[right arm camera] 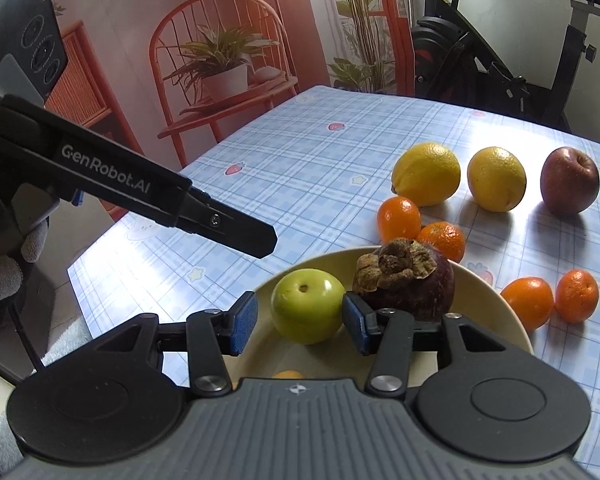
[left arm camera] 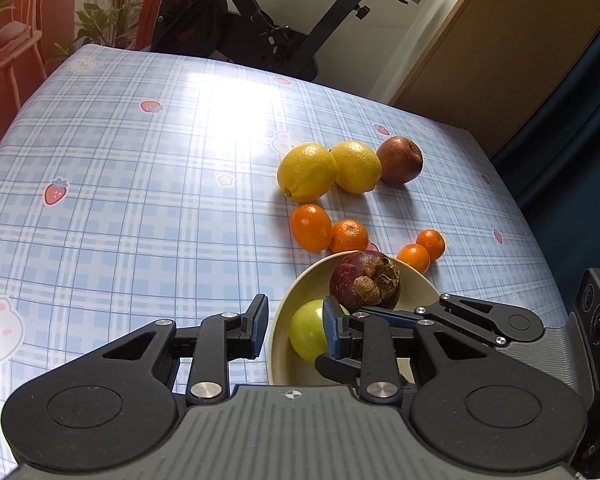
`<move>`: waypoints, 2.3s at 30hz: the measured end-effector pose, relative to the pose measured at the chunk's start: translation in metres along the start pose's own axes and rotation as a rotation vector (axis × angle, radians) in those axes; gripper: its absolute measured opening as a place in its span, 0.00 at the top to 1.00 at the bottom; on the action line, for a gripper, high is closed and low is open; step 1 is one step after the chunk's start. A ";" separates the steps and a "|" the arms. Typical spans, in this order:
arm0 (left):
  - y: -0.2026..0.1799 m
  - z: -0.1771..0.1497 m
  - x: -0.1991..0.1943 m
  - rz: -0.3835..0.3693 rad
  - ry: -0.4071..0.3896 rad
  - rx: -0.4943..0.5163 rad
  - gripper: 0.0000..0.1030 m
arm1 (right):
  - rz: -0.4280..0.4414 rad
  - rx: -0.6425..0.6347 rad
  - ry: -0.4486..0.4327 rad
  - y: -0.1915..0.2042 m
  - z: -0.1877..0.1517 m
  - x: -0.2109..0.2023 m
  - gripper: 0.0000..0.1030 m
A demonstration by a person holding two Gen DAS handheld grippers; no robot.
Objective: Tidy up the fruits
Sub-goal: 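Move both grippers forward to the red apple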
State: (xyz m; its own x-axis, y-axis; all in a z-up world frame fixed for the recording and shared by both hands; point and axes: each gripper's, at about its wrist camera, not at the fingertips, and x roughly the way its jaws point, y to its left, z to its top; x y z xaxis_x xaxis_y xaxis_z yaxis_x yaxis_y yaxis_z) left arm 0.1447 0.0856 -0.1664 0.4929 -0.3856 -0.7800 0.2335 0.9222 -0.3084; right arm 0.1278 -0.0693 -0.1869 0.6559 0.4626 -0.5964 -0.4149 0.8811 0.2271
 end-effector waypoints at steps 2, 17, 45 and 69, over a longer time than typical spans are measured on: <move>-0.004 0.002 -0.005 0.009 -0.023 0.006 0.70 | -0.003 -0.002 -0.031 -0.002 0.002 -0.009 0.51; -0.045 0.025 -0.012 0.044 -0.131 0.039 0.70 | -0.103 0.091 -0.165 -0.058 0.014 -0.063 0.52; -0.111 0.077 0.067 0.078 -0.209 0.105 0.69 | -0.274 0.019 -0.189 -0.169 0.022 -0.044 0.52; -0.123 0.129 0.149 -0.007 -0.100 0.065 0.52 | -0.150 0.002 -0.197 -0.206 0.032 0.005 0.34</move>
State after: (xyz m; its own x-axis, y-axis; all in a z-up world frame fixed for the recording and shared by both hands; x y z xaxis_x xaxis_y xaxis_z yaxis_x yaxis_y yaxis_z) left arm 0.2972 -0.0888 -0.1743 0.5717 -0.3960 -0.7186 0.2893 0.9169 -0.2751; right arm 0.2370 -0.2456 -0.2119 0.8205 0.3366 -0.4621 -0.3026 0.9415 0.1487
